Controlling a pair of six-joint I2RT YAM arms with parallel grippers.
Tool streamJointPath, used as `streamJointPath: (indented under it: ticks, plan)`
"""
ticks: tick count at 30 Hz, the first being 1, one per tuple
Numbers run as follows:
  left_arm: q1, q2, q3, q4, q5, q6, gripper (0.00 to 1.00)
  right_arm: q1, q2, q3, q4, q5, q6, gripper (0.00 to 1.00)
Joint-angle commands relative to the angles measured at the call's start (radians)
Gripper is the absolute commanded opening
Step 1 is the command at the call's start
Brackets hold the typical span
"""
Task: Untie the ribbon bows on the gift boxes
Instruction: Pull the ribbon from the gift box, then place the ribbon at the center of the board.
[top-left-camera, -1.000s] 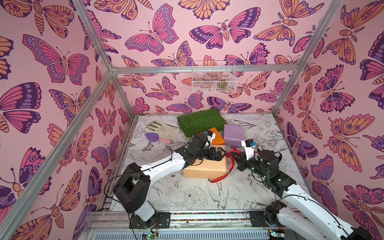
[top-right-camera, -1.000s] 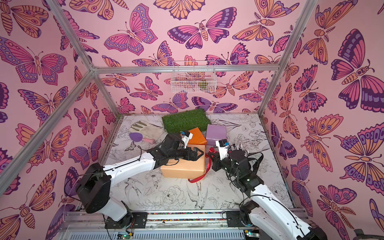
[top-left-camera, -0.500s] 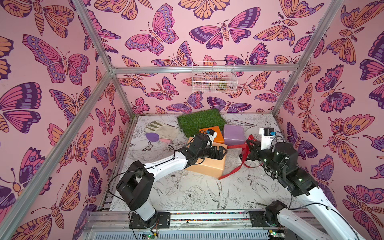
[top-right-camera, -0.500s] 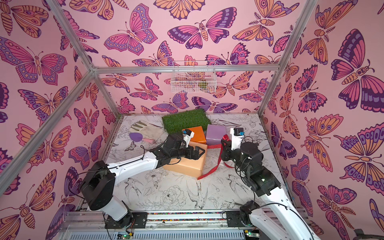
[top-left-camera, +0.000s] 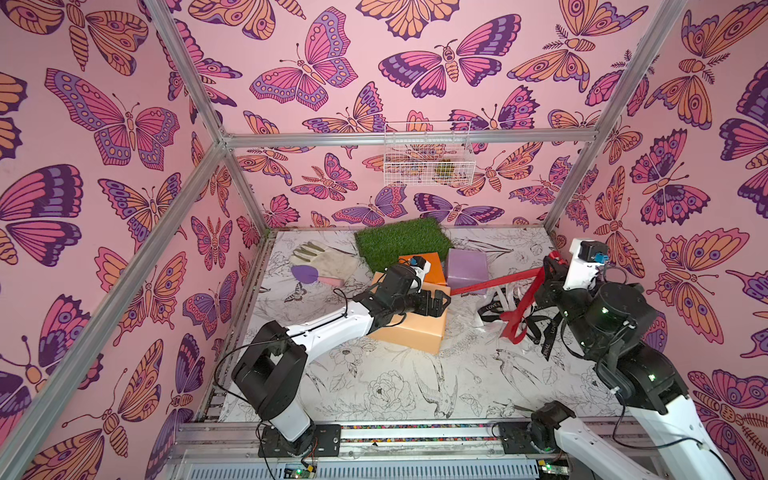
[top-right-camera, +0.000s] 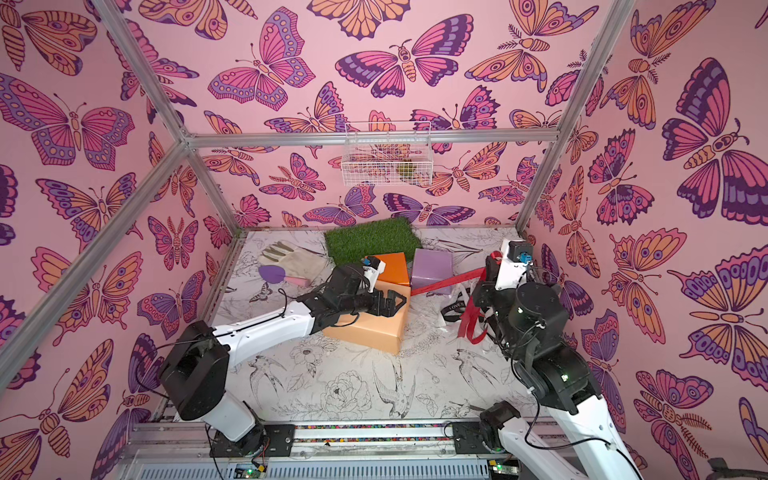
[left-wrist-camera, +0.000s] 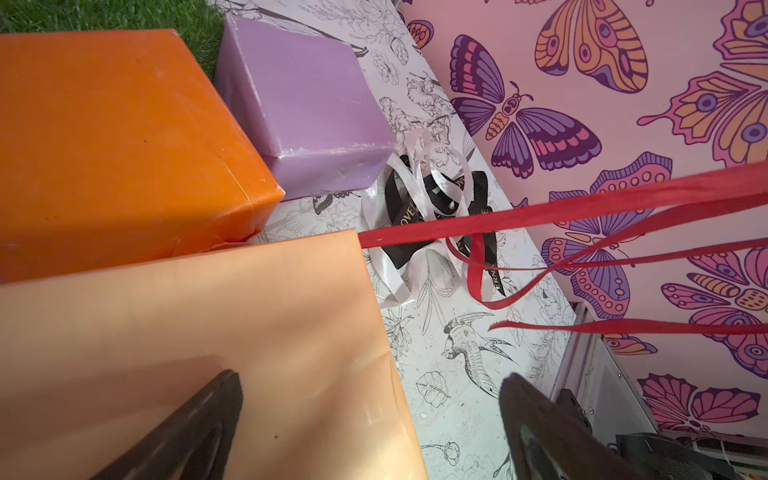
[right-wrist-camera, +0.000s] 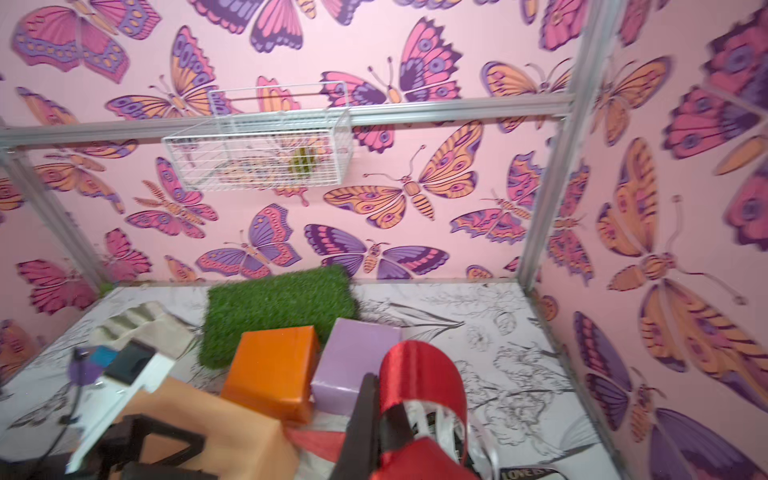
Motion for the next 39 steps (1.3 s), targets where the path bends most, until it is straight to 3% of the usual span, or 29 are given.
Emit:
streamJointPath:
  ticks: [1,7,13,17,18,20,21,22,23,28,31,36,37,39]
  plan:
    - [0.034,0.023,-0.064,-0.198,-0.069,-0.006,0.99,-0.036,-0.007,0.057,0.022,0.149,-0.096,0.0]
    - [0.042,-0.009,-0.063,-0.2,-0.066,-0.008,0.99,-0.109,0.065,0.073,-0.018,0.056,-0.034,0.0]
    - [0.043,-0.131,-0.045,-0.228,-0.059,-0.003,0.99,-0.122,0.156,-0.095,0.007,-0.102,0.094,0.0]
    - [0.054,-0.255,-0.053,-0.257,-0.143,0.048,0.99,-0.122,0.25,-0.18,-0.01,-0.221,0.203,0.03]
    - [0.062,-0.281,-0.064,-0.258,-0.164,0.061,0.99,-0.123,0.277,-0.185,-0.03,-0.235,0.226,0.11]
    - [0.088,-0.344,-0.103,-0.256,-0.224,0.078,0.99,-0.122,0.338,-0.198,-0.084,-0.265,0.268,0.52]
    - [0.106,-0.39,-0.124,-0.256,-0.251,0.085,0.99,-0.123,0.359,-0.204,-0.107,-0.266,0.281,0.68]
    - [0.129,-0.423,-0.15,-0.254,-0.274,0.09,0.99,-0.124,0.377,-0.212,-0.13,-0.259,0.292,0.94]
    - [0.155,-0.451,-0.177,-0.255,-0.29,0.093,0.99,-0.124,0.389,-0.222,-0.144,-0.251,0.299,0.99]
    - [0.322,-0.56,-0.309,-0.25,-0.341,0.106,0.99,-0.158,0.387,-0.262,-0.148,-0.161,0.311,0.99]
    - [0.402,-0.598,-0.383,-0.245,-0.477,0.14,1.0,-0.224,0.366,-0.337,-0.024,-0.096,0.292,0.99]
    - [0.468,-0.603,-0.506,-0.102,-0.727,0.217,1.0,-0.487,0.445,-0.388,0.121,-0.453,0.362,1.0]
    - [0.474,-0.59,-0.529,-0.055,-0.776,0.245,1.0,-0.497,0.46,-0.419,0.217,-0.463,0.312,0.93]
    - [0.484,-0.558,-0.554,-0.001,-0.823,0.295,1.0,-0.496,0.47,-0.494,0.386,-0.42,0.235,0.92]
